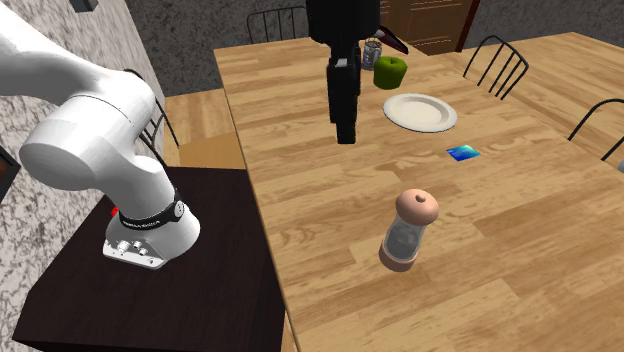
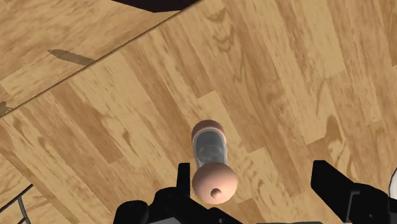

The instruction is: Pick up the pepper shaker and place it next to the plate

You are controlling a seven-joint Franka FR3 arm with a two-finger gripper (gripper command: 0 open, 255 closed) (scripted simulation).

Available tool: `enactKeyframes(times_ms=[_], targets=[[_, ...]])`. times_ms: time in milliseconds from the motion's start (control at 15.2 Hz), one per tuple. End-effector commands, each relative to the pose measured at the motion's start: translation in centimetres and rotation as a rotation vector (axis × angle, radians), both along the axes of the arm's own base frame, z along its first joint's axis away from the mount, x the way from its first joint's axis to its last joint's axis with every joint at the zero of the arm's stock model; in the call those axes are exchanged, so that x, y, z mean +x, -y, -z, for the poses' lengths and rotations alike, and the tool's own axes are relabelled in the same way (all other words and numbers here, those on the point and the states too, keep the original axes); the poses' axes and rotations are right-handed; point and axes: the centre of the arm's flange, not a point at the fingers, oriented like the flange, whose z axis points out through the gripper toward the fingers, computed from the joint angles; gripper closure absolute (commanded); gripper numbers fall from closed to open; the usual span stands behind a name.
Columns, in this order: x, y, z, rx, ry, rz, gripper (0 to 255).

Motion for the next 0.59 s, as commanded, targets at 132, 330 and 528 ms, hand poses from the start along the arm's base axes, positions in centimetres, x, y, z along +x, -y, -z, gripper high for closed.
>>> enactKeyframes(times_ms=[132,330,528], targets=[[3.8,1.1,3.4,0.003,-0.014,-0.061,0],[6.7,1.8,6.2,0.006,-0.026,-0.107,0],[9.6,2.3,9.0,0.009,-0.037,-0.152,0]])
